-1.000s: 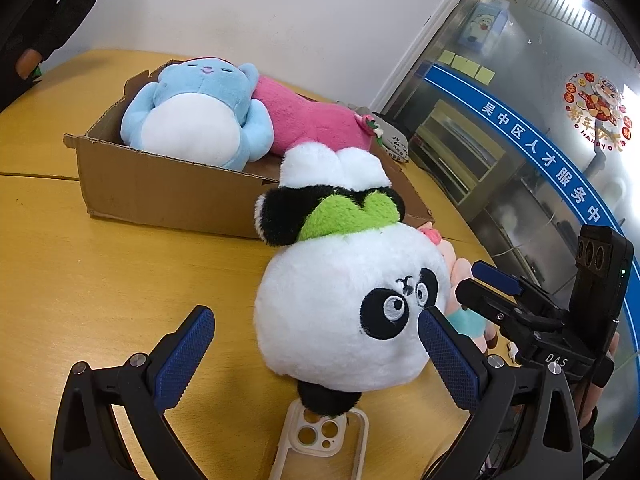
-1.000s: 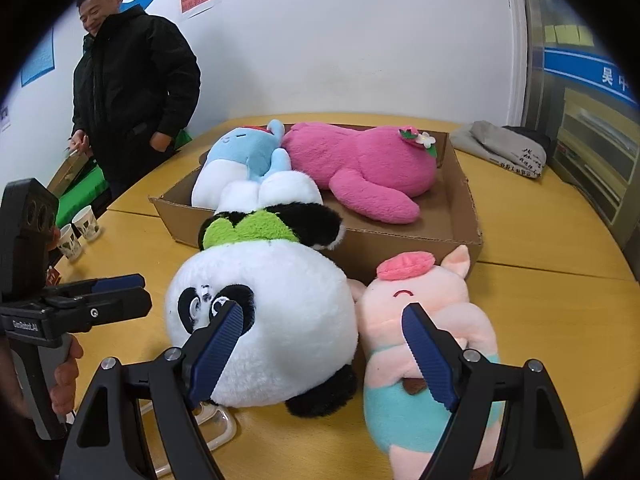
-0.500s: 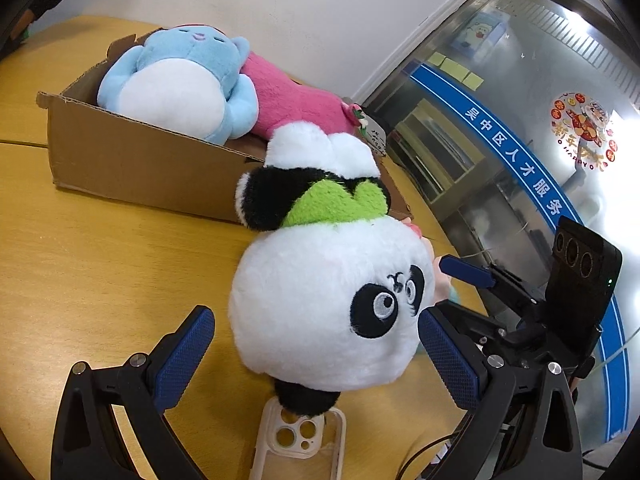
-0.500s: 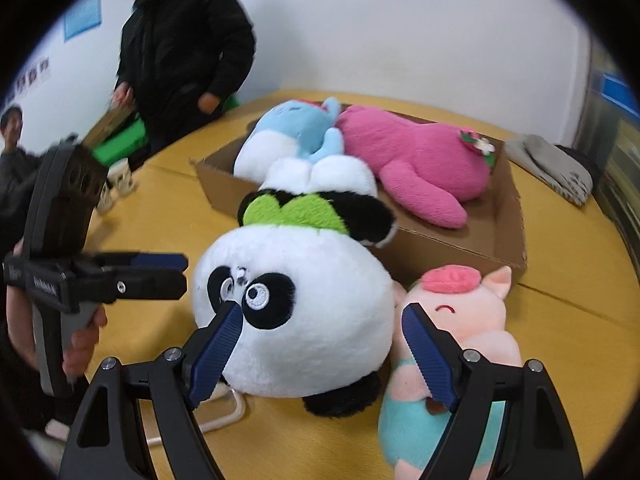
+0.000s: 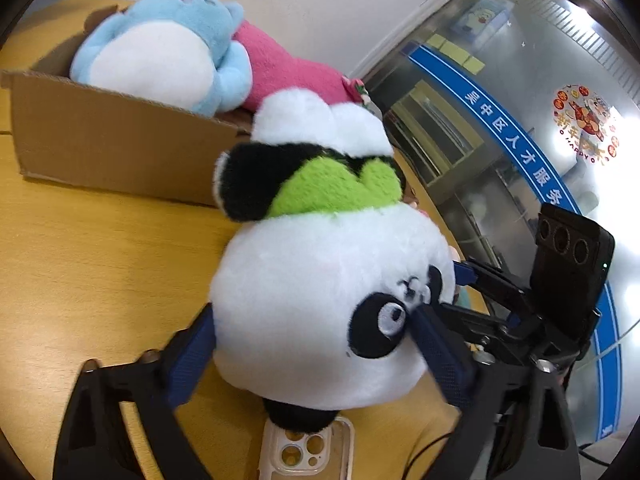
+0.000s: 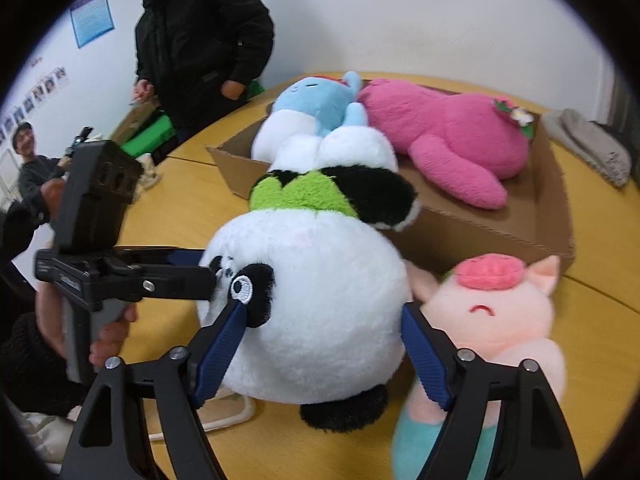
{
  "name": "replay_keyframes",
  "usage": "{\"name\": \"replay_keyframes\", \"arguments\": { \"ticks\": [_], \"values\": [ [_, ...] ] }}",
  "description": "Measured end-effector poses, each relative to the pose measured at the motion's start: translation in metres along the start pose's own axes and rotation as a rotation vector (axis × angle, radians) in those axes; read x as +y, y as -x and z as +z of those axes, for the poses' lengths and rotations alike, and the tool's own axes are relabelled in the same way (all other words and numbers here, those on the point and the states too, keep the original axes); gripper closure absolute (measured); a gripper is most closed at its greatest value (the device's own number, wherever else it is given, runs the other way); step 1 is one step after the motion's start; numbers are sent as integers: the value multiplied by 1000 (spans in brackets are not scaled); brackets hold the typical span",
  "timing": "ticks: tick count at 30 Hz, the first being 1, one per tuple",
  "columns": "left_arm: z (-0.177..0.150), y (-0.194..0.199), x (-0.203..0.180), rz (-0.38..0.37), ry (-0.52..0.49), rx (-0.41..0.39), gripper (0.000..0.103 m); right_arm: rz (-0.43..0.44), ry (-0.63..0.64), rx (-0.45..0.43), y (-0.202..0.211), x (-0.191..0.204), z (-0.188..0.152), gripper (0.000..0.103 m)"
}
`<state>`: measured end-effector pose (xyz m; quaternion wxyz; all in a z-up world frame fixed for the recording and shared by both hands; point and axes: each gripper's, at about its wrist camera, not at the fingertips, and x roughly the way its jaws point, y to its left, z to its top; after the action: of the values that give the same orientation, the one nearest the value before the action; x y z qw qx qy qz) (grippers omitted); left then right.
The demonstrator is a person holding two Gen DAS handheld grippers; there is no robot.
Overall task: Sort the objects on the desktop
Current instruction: 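Close both grippers on the panda plush and lift it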
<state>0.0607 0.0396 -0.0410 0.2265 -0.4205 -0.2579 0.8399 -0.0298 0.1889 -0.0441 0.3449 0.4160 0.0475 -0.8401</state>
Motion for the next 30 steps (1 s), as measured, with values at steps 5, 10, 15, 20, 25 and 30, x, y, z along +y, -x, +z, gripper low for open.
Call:
{"name": "replay_keyframes", "arguments": {
  "ticks": [5,10,15,20,25,30],
  "values": [
    [2,7,-1,-4,-13,8,15,44,-43,-2,-5,5,-3,36],
    [0,30,1,15,-27,-9,16,91,-91,3,-11,17,-9,36],
    [1,41,8,54,-54,7,14,13,-105,-5,-14,30,-9,22],
    [1,56,-1,88,-105,-39,0,-31,-99,-16,-9,32,-9,21],
    [5,59,-2,84,-95,-44,0,-77,-100,-15,-4,33,-5,21],
    [7,58,0,50,-78,-36,0,-84,-81,-3,-8,38,-4,21]
  ]
}}
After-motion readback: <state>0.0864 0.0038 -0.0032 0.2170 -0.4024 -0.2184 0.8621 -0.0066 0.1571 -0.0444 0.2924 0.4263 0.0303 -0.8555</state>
